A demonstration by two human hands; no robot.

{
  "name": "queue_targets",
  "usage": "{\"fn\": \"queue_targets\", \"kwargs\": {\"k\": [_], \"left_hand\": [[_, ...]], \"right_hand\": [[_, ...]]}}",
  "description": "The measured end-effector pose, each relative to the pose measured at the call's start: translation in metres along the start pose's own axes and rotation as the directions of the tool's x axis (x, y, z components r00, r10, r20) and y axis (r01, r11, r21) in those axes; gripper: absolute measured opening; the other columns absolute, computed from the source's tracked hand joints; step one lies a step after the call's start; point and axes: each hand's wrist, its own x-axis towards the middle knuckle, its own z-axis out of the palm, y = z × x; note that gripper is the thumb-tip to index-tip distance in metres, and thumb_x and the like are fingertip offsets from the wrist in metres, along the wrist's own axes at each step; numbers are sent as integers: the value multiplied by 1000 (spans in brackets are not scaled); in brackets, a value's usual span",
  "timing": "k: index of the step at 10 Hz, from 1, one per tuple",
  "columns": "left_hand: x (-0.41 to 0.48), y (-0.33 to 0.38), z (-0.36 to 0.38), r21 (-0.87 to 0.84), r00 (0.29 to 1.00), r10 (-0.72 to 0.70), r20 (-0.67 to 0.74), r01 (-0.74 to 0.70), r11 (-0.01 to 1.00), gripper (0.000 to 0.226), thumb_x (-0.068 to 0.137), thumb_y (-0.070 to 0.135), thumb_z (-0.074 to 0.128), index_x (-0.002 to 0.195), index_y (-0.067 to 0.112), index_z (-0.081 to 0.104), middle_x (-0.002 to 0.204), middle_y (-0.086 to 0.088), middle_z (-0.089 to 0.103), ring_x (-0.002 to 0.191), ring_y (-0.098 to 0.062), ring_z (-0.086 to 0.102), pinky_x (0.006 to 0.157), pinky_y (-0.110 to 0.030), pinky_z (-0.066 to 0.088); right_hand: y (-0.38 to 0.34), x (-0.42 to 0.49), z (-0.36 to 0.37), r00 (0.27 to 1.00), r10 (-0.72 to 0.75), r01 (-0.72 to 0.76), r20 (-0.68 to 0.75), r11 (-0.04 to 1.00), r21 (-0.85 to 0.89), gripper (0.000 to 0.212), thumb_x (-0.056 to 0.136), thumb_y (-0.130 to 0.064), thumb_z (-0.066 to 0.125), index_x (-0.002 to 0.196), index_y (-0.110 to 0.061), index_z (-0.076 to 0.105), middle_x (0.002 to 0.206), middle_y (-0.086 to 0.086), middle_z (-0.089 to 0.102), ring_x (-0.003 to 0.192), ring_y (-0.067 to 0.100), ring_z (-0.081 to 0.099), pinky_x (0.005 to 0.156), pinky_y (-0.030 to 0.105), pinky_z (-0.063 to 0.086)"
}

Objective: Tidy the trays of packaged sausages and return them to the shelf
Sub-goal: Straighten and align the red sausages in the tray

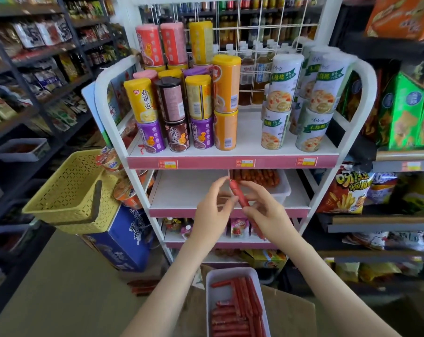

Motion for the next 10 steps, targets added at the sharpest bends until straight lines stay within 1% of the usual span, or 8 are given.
{"fn": "queue_targets", "kwargs": {"k": [1,2,3,5,6,7,8,10], "left_hand": [[5,-35,-2,261,932,-317,174,266,928,43,94,38,53,133,20,47,113,0,63,85,-8,59,77,-20,45],[-7,-85,1,439,855,-458,244,324,838,32,96,36,51,114,12,60,108,-7,67,95,-21,63,79,-28,47],[-38,-139,17,607,760,-597,258,352,712,30,98,34,46,102,10,63,104,-12,68,99,-29,62,72,-30,42],[-114,-248,76,685,552,-797,245,483,545,25,99,22,42,109,7,61,107,-12,64,103,-27,59,90,-35,45],[-136,-300,103,820,593,-727,346,186,542,31,101,18,33,119,9,56,117,-11,60,107,-26,56,87,-26,39],[-130,-350,139,874,643,-694,324,77,480,34,88,9,41,114,11,62,111,-11,62,106,-29,58,86,-34,45],[-126,-384,174,915,653,-674,346,-74,397,26,76,9,55,98,13,68,94,-9,62,92,-29,60,76,-38,49],[-129,-425,201,963,892,-372,257,-203,177,29,84,5,42,94,12,69,92,-8,53,85,-25,40,79,-35,33]], "right_hand": [[26,-2,8,996,70,-68,49,997,-40,63,94,-5,52,132,-55,40,101,-20,60,78,10,62,74,30,56],[68,-8,20,979,173,-155,105,974,-165,61,97,-10,48,133,-57,36,102,-11,59,73,15,62,66,25,54],[132,-27,38,903,393,-332,174,895,-299,49,98,-9,42,140,-34,44,105,7,58,80,29,61,73,38,54],[254,-90,85,755,604,-448,255,759,-472,36,97,-12,45,130,-23,55,121,10,49,101,23,53,87,27,42],[309,-96,121,729,609,-413,312,755,-510,44,99,-16,43,142,-20,40,146,5,34,132,25,37,100,23,33],[364,-95,163,753,565,-302,338,752,-586,62,93,-12,44,152,-18,22,154,14,23,137,34,29,108,42,36],[414,-103,199,782,556,-181,280,634,-752,64,87,-28,44,148,-12,32,147,18,39,132,35,41,103,50,37],[451,-123,230,848,520,-212,102,509,-834,68,93,-45,33,147,-4,29,152,18,31,143,30,25,116,45,6]]}}
